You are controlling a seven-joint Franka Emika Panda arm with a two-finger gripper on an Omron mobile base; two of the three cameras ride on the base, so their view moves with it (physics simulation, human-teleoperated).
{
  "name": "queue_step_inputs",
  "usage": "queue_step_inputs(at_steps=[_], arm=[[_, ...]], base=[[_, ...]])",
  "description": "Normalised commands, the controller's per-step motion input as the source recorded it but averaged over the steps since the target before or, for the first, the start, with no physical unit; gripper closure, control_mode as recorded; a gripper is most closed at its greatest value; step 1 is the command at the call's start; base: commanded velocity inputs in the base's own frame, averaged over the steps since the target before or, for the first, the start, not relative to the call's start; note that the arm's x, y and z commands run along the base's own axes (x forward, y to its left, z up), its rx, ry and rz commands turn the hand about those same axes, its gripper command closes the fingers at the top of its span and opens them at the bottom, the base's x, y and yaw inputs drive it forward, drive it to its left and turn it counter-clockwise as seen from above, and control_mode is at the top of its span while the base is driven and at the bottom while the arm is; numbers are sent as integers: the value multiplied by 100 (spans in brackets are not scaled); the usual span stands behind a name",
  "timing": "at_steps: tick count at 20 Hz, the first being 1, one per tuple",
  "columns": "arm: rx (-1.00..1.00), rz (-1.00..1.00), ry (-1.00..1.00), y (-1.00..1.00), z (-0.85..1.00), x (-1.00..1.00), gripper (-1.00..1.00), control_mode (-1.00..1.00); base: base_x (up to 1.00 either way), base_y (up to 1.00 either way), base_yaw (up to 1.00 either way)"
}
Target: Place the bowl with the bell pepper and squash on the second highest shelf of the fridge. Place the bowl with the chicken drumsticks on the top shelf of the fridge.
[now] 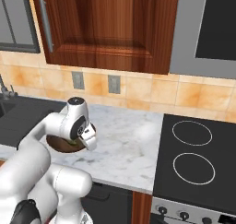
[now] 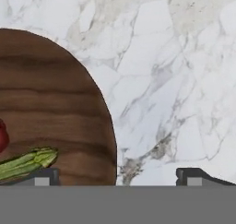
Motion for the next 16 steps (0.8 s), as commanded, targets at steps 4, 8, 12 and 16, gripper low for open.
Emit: queue_step_inputs(at_steps=[4,8,12,16], arm=[[0,0,0,12,-48,43,-100,-100],[0,0,0,3,-28,42,-100,-100],[0,1,0,0,-16,10,-100,-100],[0,2,0,4,-18,3,100,-100]], base=[[0,0,0],[0,0,0],[0,0,0],[0,0,0]])
